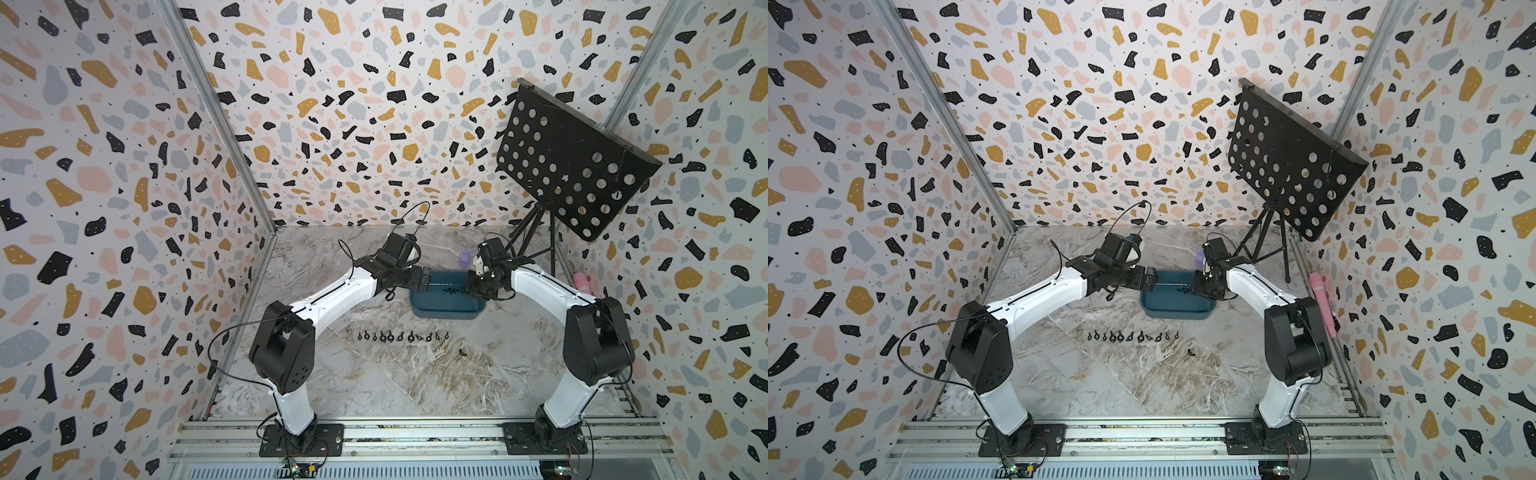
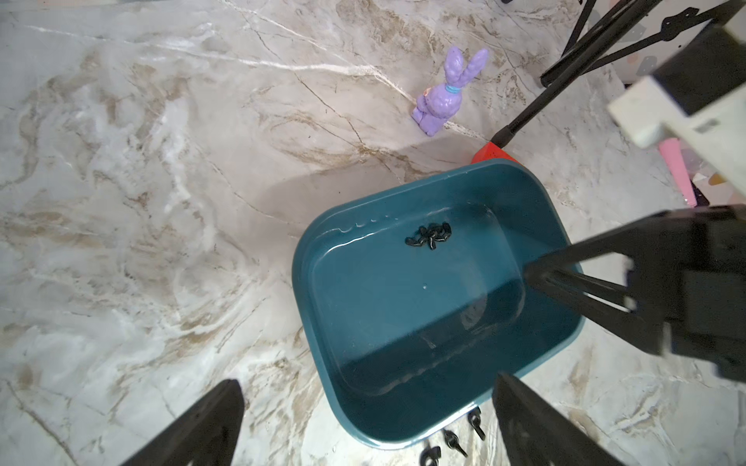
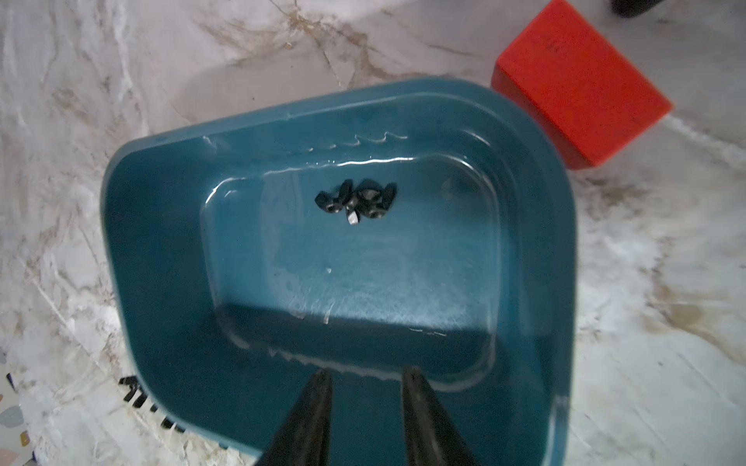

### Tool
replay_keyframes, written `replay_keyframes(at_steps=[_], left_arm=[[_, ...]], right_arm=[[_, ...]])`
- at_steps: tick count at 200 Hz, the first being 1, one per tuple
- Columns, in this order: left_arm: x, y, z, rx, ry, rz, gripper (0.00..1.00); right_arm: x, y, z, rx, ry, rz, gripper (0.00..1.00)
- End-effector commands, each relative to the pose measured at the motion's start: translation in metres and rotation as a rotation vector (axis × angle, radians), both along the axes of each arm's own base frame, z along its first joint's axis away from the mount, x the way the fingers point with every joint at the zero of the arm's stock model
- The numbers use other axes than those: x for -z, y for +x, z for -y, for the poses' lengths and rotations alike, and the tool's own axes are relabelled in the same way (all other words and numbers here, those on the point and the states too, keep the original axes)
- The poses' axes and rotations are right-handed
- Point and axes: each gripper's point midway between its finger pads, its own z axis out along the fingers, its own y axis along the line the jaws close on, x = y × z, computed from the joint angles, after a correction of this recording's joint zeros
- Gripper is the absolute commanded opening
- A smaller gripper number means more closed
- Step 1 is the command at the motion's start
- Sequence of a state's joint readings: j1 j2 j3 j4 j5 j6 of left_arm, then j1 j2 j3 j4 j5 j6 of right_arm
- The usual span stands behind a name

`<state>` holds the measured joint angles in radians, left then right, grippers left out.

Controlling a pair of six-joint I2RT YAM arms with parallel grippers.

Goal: Take out the wing nut from the storage box
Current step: Pick up the wing nut from the storage box.

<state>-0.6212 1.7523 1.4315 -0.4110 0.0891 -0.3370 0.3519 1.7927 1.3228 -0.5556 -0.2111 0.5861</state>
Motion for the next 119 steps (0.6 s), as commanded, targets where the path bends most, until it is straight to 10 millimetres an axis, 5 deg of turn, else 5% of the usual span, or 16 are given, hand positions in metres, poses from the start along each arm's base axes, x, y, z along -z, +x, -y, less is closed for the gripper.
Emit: replay_keyframes(at_steps=[1, 119], left_arm=[[-0.012, -0.006, -0.006, -0.011, -0.046, -0.004, 1.00], [-0.018, -0.011, -0.033, -0.047, -0.064, -0.023, 1.00]], right_arm=[[-0.006, 0.014, -0.009, 0.034, -0.021, 0.023, 0.32], [0.040, 0.052, -0.006, 0.131, -0.104, -0.033, 0.28]])
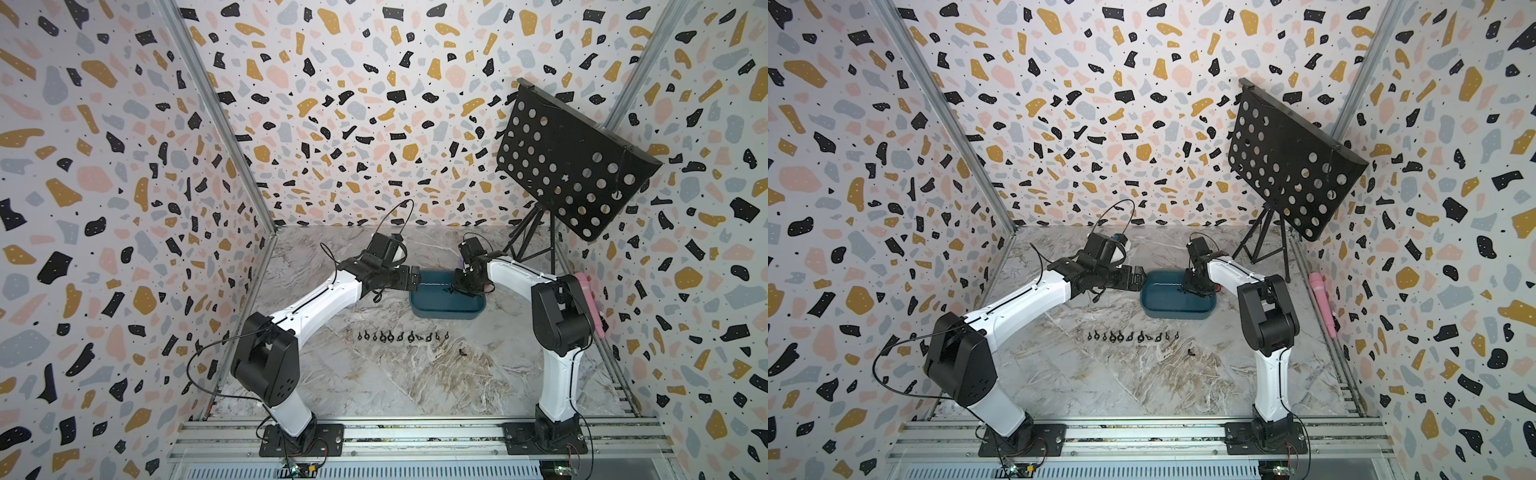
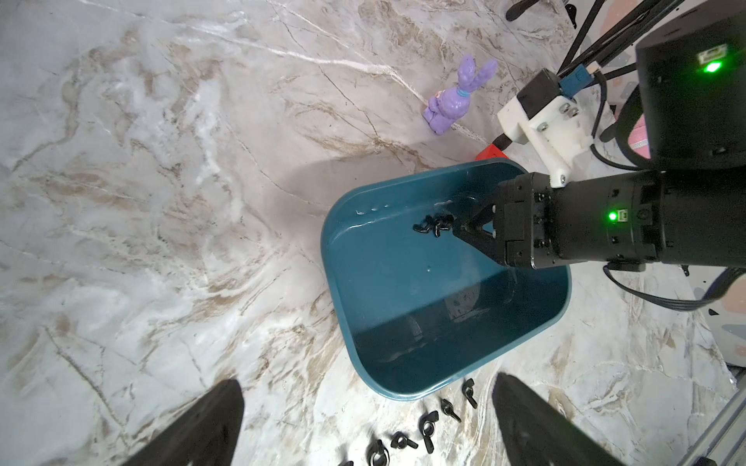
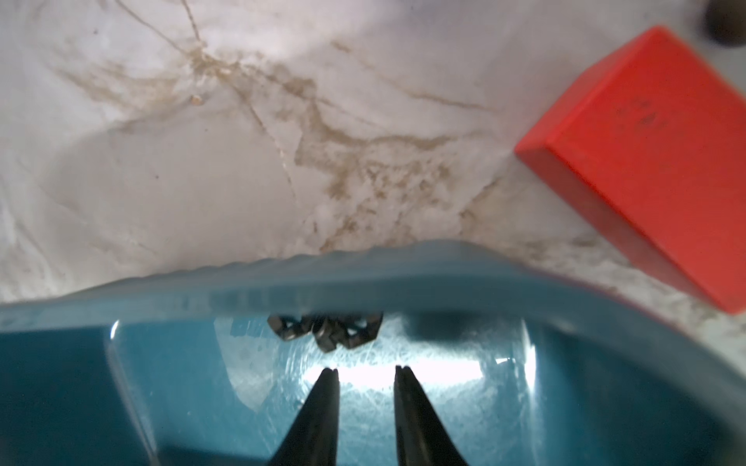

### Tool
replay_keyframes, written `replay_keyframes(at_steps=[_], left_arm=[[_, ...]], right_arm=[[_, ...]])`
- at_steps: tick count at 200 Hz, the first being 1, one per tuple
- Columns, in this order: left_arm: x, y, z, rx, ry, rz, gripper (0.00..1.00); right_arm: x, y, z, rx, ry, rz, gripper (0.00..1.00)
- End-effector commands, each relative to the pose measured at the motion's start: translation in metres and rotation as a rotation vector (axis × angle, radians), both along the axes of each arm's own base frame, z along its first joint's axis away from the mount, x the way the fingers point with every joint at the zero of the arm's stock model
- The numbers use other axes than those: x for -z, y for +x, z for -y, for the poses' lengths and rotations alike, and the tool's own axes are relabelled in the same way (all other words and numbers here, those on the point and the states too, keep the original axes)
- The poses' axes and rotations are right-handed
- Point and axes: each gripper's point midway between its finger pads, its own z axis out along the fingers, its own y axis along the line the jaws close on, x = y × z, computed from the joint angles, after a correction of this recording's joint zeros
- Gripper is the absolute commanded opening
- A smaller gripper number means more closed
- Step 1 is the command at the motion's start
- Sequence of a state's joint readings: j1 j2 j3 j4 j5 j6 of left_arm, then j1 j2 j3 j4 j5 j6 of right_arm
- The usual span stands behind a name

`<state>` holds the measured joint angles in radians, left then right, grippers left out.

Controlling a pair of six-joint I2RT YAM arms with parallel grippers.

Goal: Take out the wing nut from the storage box
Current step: Pick up the wing nut from the storage box.

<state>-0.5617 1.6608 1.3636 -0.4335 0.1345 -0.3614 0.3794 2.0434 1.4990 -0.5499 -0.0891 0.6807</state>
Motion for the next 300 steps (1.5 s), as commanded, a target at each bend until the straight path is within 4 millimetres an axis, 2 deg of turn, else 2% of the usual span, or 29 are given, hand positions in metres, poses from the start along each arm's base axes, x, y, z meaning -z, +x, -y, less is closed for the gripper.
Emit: replay_keyframes(at_steps=[1, 48, 102, 119, 141, 183, 206, 233, 263, 285, 300], left_arm=[[-0.008, -0.003, -0.003, -0.001, -0.024, 0.007, 1.00], [-0.007, -0.002, -0.004, -0.001, -0.030, -0.003, 1.00], [-0.006, -0.001, -0.005, -0.007, -0.033, -0.008, 1.00], [-0.007, 0.000, -0.005, -0.011, -0.033, -0.006, 1.00], [-0.007, 0.000, -0.008, -0.029, -0.028, -0.004, 1.00], [-0.010, -0.001, -0.010, -0.040, -0.041, -0.006, 1.00], [-0.013, -0.003, -0.007, -0.030, -0.064, -0.011, 1.00], [-0.018, -0.006, 0.000, -0.006, -0.103, -0.019, 0.94], [-0.028, -0.009, 0.011, 0.051, -0.160, -0.012, 0.82], [-0.036, -0.012, 0.022, 0.097, -0.212, -0.009, 0.68], [-0.043, -0.014, 0.030, 0.130, -0.258, -0.006, 0.56]], right_arm=[[-0.010, 0.010, 0.001, 0.023, -0.005, 0.017, 0.28], [-0.002, 0.014, -0.003, 0.023, 0.006, 0.001, 0.27], [0.010, 0.002, -0.001, 0.024, -0.003, -0.041, 0.24], [0.011, 0.002, 0.000, 0.022, -0.007, -0.040, 0.14], [0.006, 0.005, -0.002, 0.011, 0.005, -0.018, 0.06], [-0.017, 0.009, -0.007, -0.014, 0.049, 0.077, 0.00], [-0.036, 0.007, -0.010, -0.042, 0.090, 0.129, 0.00], [-0.063, 0.000, -0.018, -0.082, 0.160, 0.196, 0.00], [-0.096, -0.014, -0.028, -0.135, 0.259, 0.254, 0.00], [-0.122, -0.027, -0.037, -0.189, 0.342, 0.292, 0.00], [-0.139, -0.037, -0.043, -0.234, 0.400, 0.317, 0.00]])
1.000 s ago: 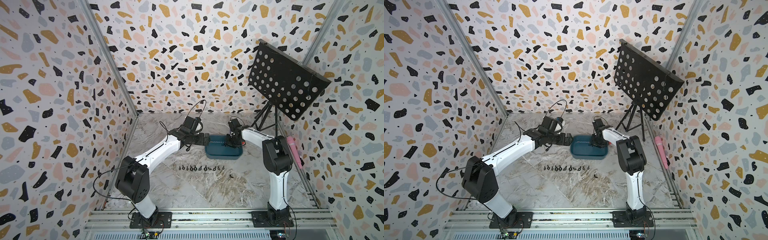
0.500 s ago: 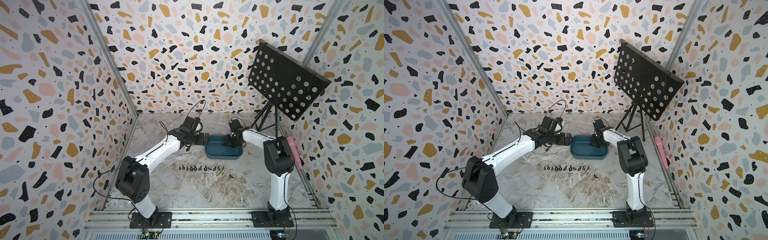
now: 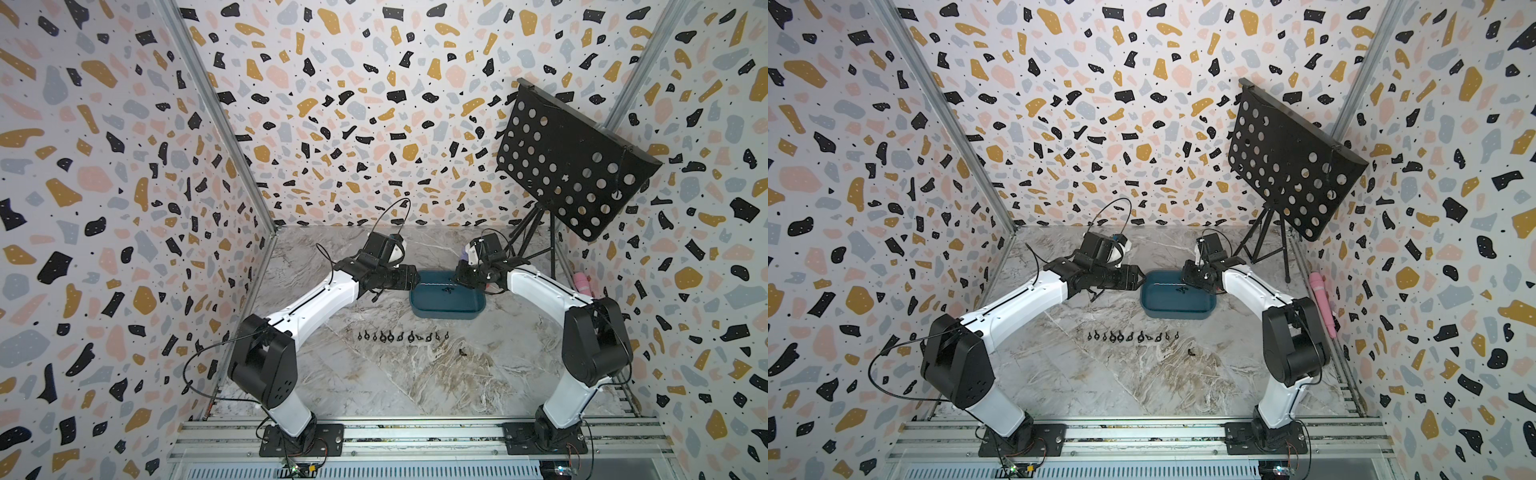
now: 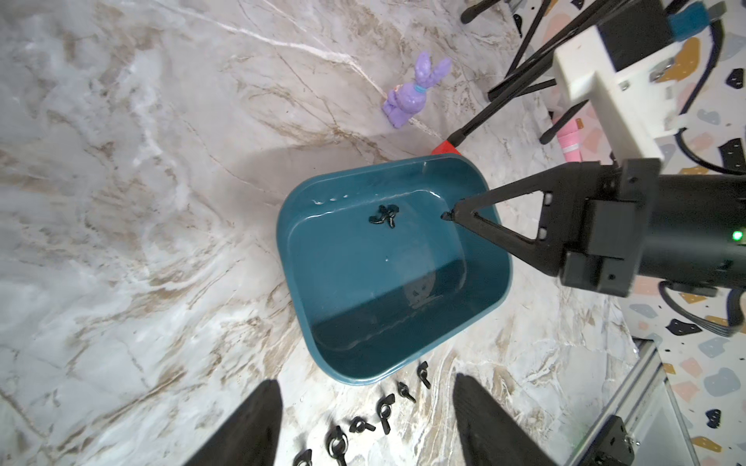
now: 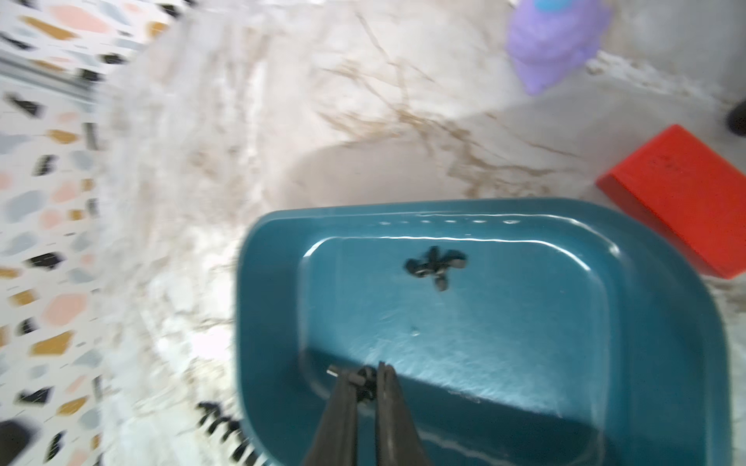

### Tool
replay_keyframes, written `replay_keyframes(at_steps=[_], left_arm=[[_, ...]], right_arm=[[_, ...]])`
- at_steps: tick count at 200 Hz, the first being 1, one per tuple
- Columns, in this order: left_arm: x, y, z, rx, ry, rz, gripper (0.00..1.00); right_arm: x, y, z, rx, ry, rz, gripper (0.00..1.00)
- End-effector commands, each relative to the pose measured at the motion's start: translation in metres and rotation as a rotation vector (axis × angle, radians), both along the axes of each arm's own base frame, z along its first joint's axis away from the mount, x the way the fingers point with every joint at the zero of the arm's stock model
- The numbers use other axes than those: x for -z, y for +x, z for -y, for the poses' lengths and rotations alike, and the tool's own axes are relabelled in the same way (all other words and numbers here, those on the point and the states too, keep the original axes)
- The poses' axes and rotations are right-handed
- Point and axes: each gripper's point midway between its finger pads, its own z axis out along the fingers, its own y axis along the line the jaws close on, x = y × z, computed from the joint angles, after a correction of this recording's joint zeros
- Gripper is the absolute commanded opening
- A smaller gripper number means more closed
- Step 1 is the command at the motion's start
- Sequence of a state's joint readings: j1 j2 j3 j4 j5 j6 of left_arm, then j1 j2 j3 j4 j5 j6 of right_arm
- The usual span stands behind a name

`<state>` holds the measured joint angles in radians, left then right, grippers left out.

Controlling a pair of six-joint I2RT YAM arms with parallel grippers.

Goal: Take out the wing nut from the storage box
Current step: Pick up the wing nut from the storage box.

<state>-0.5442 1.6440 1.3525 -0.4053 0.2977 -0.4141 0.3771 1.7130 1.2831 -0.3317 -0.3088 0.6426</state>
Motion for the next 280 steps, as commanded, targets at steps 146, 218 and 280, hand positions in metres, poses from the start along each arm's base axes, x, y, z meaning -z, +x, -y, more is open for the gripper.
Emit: replay_keyframes(at_steps=[146, 218, 280], left_arm=[[-0.045, -0.018, 0.068, 0.216, -0.323, 0.040, 0.24], [-0.039, -0.016, 0.066, 0.202, -0.279, 0.066, 0.23], [-0.040, -0.014, 0.068, 0.214, -0.275, 0.074, 0.23]], right_arm=[[-0.100, -0.062, -0.042, -0.263, 0.402, 0.073, 0.00], [-0.104, -0.064, -0.044, -0.262, 0.431, 0.062, 0.00], [-0.106, -0.066, -0.046, -0.273, 0.453, 0.055, 0.00]])
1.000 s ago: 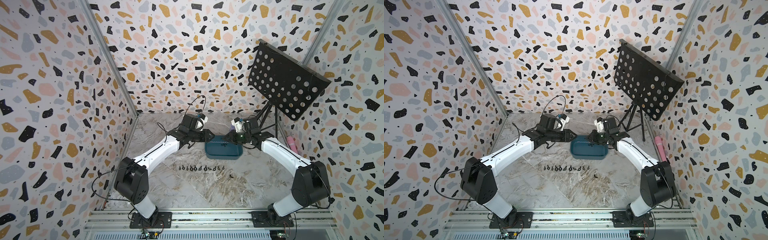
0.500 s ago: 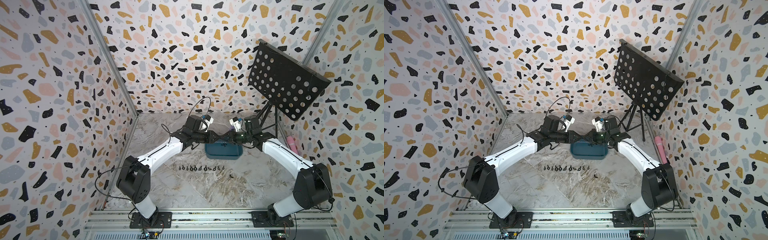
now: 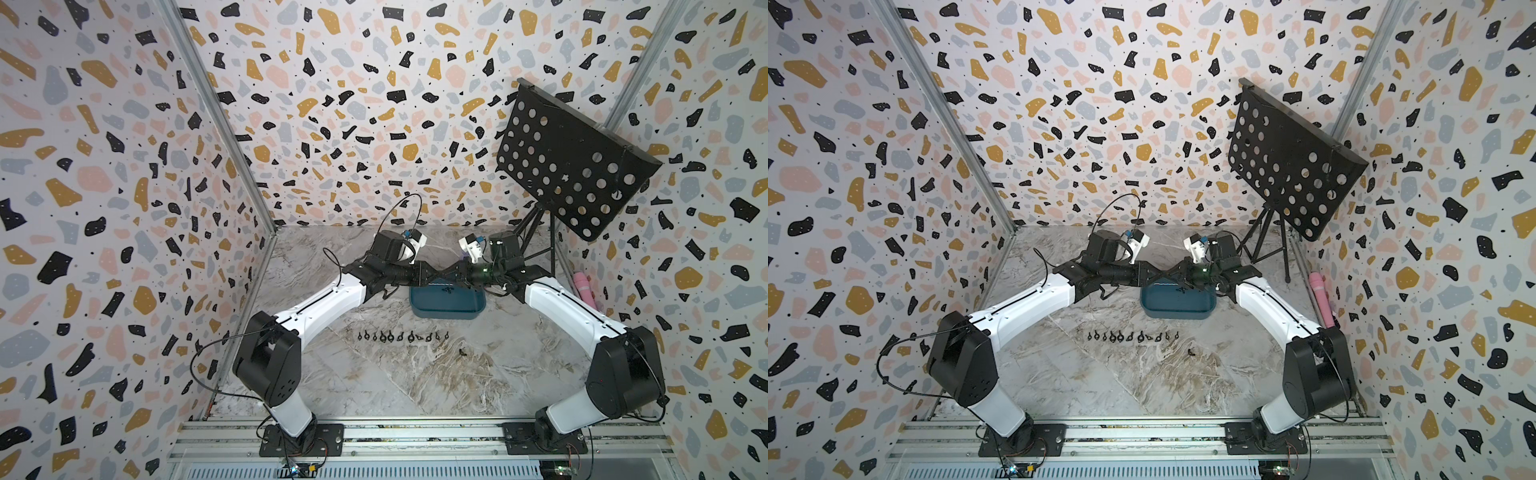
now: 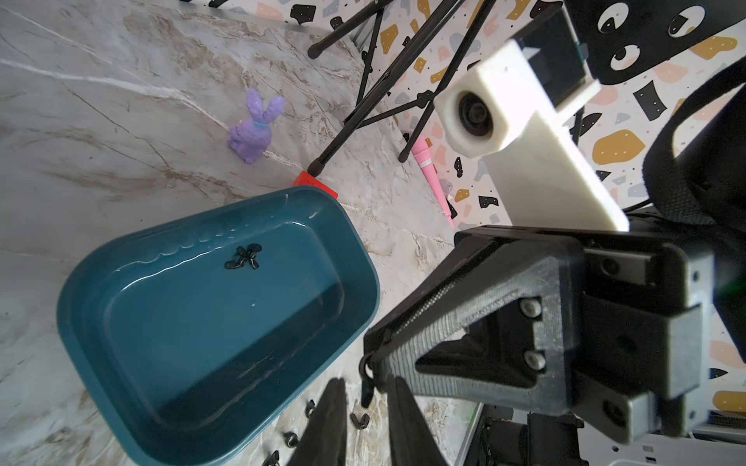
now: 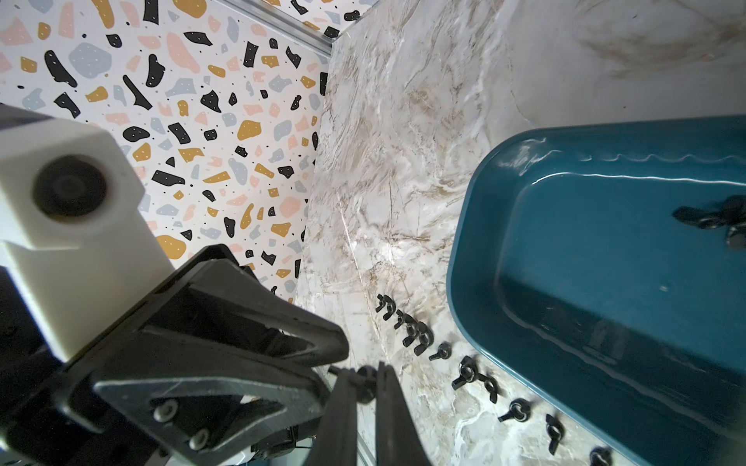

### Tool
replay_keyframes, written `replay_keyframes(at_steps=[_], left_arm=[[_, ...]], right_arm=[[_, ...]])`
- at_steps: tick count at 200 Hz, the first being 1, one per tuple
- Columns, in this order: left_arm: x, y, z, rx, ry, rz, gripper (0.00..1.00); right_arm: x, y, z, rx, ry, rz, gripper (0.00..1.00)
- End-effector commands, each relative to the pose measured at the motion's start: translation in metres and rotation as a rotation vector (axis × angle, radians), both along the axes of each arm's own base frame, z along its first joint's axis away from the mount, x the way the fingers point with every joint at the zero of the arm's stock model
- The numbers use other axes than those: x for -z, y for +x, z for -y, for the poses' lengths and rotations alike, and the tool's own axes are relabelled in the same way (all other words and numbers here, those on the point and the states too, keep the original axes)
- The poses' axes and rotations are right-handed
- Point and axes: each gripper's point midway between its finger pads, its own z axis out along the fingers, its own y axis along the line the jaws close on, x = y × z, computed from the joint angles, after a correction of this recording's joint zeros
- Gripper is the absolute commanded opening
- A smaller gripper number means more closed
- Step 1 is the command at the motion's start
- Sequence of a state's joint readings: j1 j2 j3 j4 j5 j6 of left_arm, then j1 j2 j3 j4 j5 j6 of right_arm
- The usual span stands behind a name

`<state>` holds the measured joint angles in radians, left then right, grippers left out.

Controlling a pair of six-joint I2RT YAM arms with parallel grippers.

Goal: Take out the wing nut from the storage box
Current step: Pick up the wing nut from the storage box.

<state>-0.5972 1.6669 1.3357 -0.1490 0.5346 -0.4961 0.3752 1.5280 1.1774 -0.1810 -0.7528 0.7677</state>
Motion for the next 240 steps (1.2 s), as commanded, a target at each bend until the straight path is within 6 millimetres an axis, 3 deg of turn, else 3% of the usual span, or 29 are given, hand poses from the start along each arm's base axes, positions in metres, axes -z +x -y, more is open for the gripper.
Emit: replay_keyframes(at_steps=[1, 51, 97, 137, 164, 189, 240], left_arm=[[-0.001, 0.002, 0.005, 0.019, -0.004, 0.034, 0.23], [0.003, 0.001, 0.009, 0.034, -0.002, 0.027, 0.17], [-0.002, 0.004, 0.008, 0.021, 0.001, 0.048, 0.04], [-0.002, 0.005, 0.003, 0.002, 0.018, 0.064, 0.00], [0.000, 0.005, -0.002, -0.012, 0.041, 0.074, 0.00], [0.002, 0.005, -0.009, -0.027, 0.063, 0.078, 0.00], [0.011, 0.016, -0.053, -0.163, 0.123, 0.078, 0.00]], right_arm=[[-0.021, -0.007, 0.000, -0.018, 0.043, 0.044, 0.00], [-0.022, -0.006, -0.002, -0.022, 0.055, 0.040, 0.00], [-0.020, -0.008, -0.002, -0.026, 0.053, 0.033, 0.00], [-0.016, -0.006, 0.003, 0.000, 0.029, 0.027, 0.32], [-0.014, -0.005, 0.012, 0.028, 0.020, 0.029, 0.40], [-0.014, -0.005, 0.020, 0.050, 0.000, 0.035, 0.56], [-0.005, -0.008, 0.028, 0.062, -0.052, 0.040, 0.75]])
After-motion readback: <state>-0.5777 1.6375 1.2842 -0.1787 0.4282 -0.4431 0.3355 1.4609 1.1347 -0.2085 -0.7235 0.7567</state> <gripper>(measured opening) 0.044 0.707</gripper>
